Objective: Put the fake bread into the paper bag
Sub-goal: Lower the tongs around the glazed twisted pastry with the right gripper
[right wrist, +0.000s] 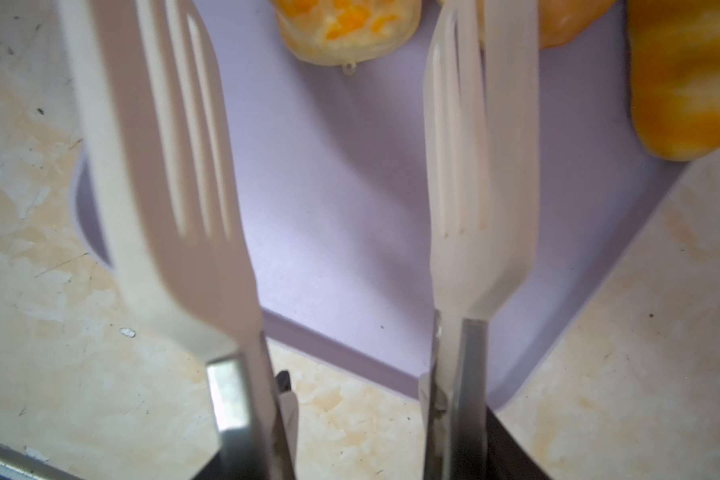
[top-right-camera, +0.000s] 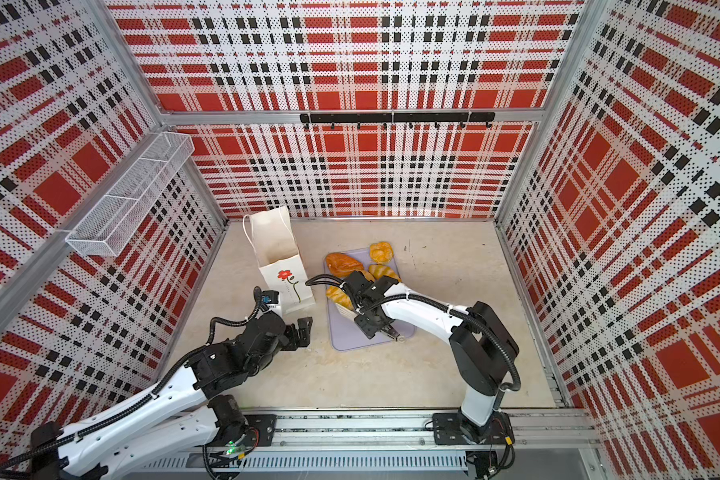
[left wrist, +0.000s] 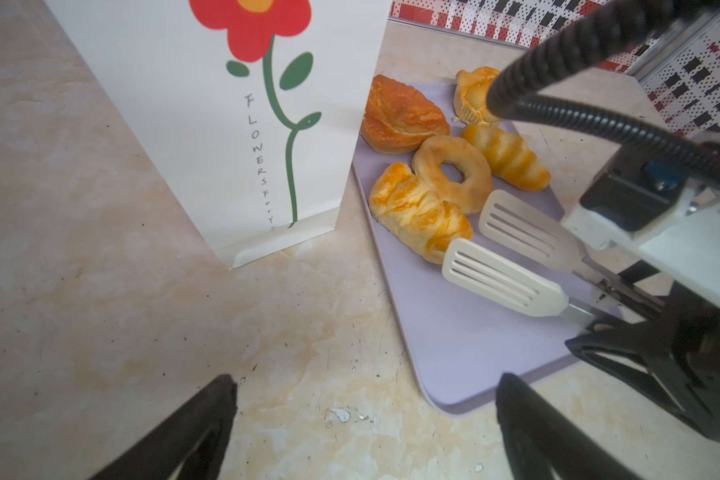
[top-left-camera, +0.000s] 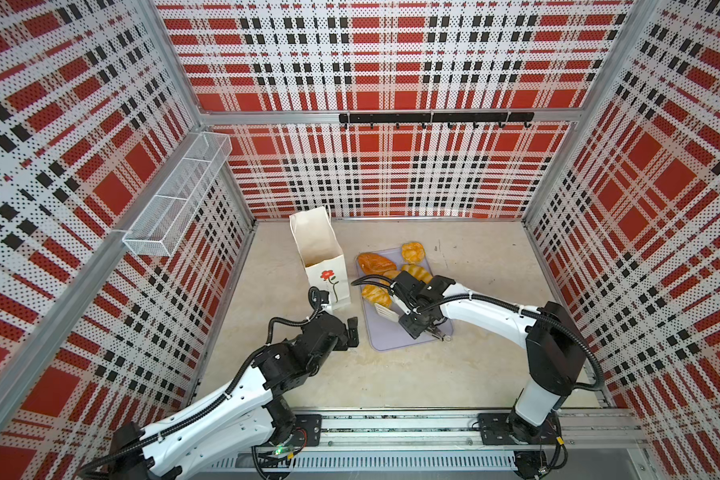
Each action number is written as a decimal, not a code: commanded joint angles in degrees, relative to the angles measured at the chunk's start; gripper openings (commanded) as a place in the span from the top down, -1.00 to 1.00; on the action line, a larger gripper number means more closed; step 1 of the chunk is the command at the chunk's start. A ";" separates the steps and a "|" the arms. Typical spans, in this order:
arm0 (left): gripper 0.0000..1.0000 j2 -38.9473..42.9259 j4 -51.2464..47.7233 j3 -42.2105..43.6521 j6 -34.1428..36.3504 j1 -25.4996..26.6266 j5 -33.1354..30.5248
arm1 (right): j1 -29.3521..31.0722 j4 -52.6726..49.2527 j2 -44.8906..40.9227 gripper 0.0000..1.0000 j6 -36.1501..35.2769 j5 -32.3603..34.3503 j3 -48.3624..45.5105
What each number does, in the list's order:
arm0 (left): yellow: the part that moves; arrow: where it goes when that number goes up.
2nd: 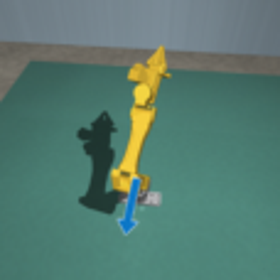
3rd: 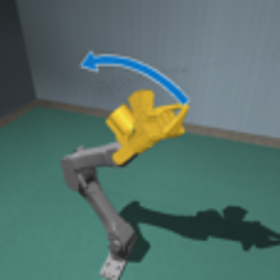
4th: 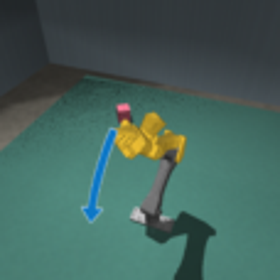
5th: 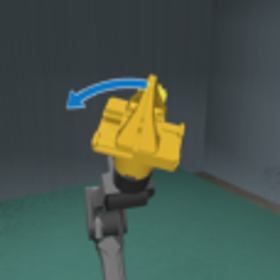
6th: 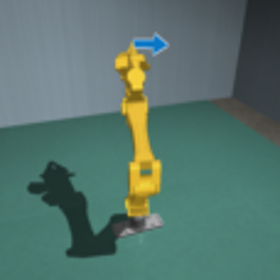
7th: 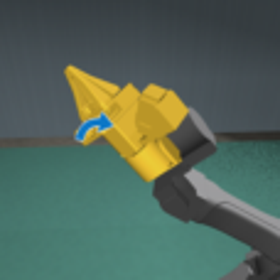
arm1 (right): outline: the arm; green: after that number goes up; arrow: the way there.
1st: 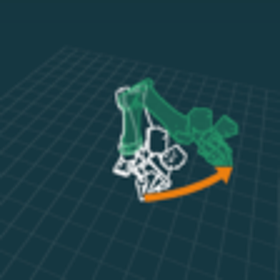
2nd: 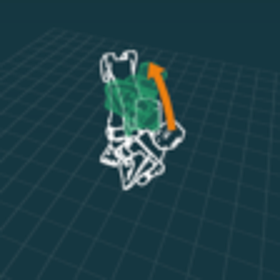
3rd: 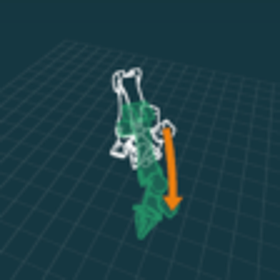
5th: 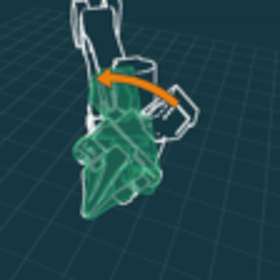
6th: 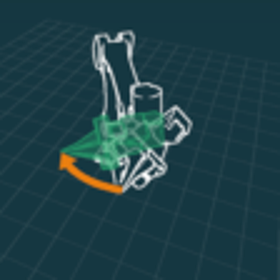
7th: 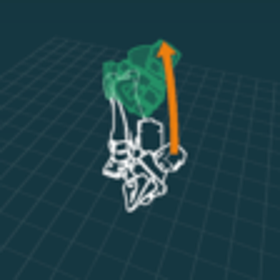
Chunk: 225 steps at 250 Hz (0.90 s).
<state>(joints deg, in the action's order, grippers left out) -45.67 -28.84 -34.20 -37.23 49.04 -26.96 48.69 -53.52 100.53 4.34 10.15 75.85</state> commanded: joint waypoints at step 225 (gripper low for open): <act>-0.99 2.31 -1.24 1.28 -1.42 -0.43 -0.11 | 1.29 -2.55 5.80 -0.12 -3.08 1.93 7.47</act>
<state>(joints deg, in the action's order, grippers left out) -44.14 -29.23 -33.78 -37.93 49.04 -26.92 49.54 -55.72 106.24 1.30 12.08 81.73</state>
